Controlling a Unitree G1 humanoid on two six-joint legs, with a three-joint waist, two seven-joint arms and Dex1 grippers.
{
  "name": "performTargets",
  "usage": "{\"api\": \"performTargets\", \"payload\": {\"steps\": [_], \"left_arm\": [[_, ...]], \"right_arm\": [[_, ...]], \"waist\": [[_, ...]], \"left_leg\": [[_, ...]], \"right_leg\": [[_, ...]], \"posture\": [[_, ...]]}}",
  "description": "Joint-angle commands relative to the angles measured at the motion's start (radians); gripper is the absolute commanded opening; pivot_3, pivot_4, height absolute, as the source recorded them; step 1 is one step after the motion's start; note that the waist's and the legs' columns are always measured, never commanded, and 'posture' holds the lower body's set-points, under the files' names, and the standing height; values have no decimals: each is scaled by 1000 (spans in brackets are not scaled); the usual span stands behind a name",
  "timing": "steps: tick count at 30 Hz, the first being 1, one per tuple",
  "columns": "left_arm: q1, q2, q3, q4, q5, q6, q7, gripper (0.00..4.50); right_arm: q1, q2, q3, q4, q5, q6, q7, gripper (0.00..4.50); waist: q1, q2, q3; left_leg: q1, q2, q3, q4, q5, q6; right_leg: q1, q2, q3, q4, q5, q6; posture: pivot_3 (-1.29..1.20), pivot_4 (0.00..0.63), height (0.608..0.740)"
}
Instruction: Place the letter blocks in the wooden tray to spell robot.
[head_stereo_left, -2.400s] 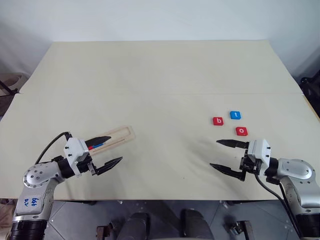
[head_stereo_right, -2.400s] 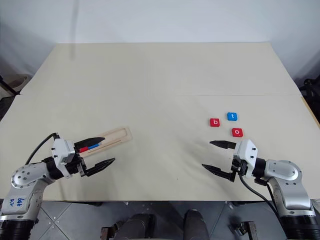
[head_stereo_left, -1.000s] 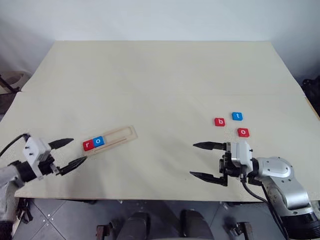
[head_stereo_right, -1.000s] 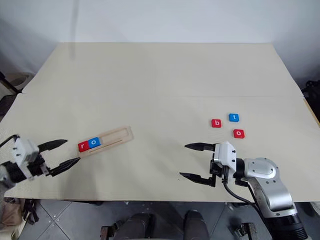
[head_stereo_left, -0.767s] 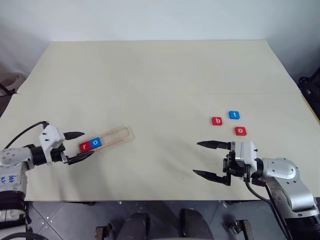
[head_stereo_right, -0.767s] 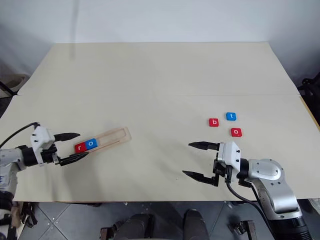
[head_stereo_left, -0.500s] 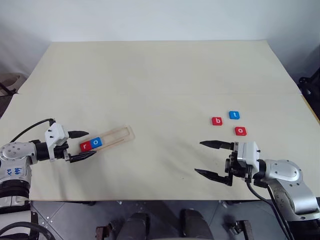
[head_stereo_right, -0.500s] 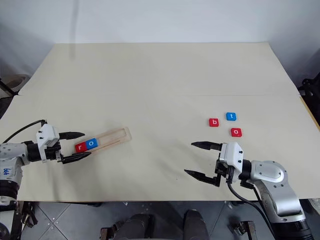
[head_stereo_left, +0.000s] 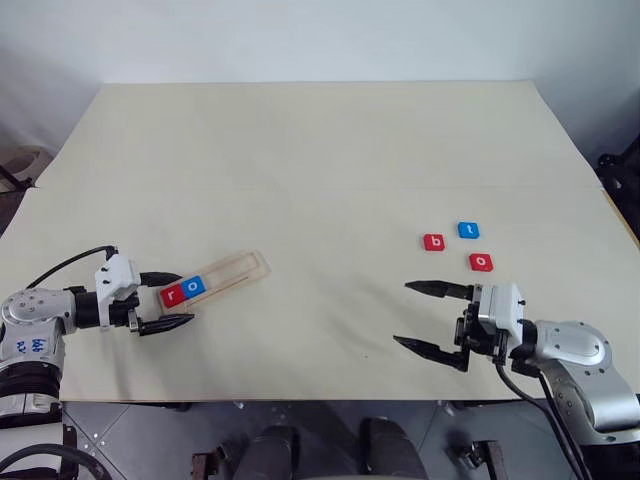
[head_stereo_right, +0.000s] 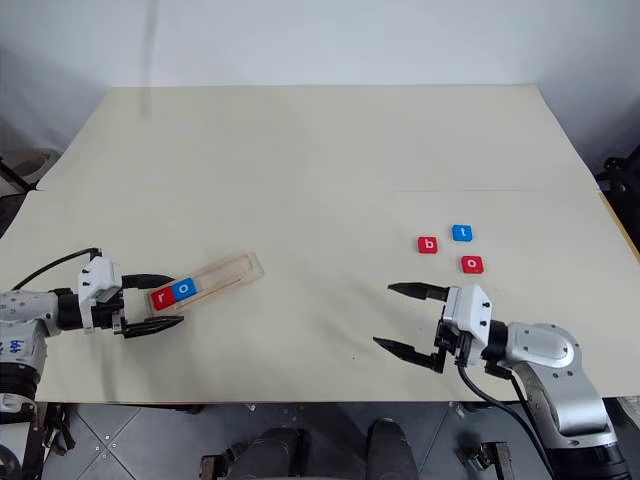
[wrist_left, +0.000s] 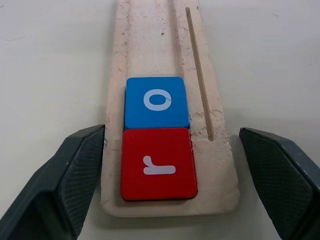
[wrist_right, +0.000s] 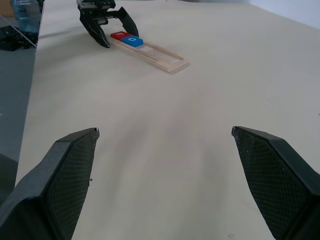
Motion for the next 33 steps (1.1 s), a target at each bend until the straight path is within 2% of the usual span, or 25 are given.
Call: {"api": "performTargets", "payload": {"steps": [1,2,7,16,19,22,26,33], "left_arm": [[14,-6,-13,30,29,-2,17,4500],[17,-8,-13,27,26,-3,16,4500],[46,-15,-5,-12,3,9,4,3405],[61,-61,-12,-239,-48,35,11,3404],[34,-102,-76,-392,-45,79,-1,3404],[2,-134,-133,-461,-30,117,-3,3404],[-66,-190,-218,-479,-3,148,-10,3404],[-208,-293,-340,-364,68,125,-46,3404]], "right_arm": [[-8,-16,-26,-12,7,-14,2,4458],[-9,-17,-28,-10,6,-14,2,4458],[-11,-19,-29,-5,6,-15,0,4500],[-9,-26,-35,10,6,-13,5,4500],[26,-43,-69,8,14,-15,8,4500],[66,-55,-103,1,17,-16,7,4500],[134,-64,-159,-3,13,-29,1,4500],[283,-43,-252,-72,16,-30,-54,4500]], "waist": [[1,0,0],[1,0,0],[1,0,0],[8,0,0],[16,0,0],[19,0,0],[18,0,0],[21,0,0]], "left_leg": [[0,0,0,0,0,0],[0,0,0,0,0,0],[0,0,0,1,0,0],[-1,-1,0,2,0,0],[-2,-1,-1,4,-1,1],[-3,-1,-1,4,-1,1],[-2,-1,0,4,-1,1],[-3,-1,2,5,-1,2]], "right_leg": [[0,0,0,0,0,0],[0,0,0,0,0,0],[0,0,0,2,0,0],[0,-1,0,2,0,0],[0,-1,0,2,0,0],[1,-1,0,0,0,0],[1,0,0,-2,0,0],[1,1,1,-2,1,1]], "posture": [[0,150,740],[0,150,740],[0,150,740],[0,150,740],[0,150,740],[0,150,740],[0,150,740],[0,150,740]]}}
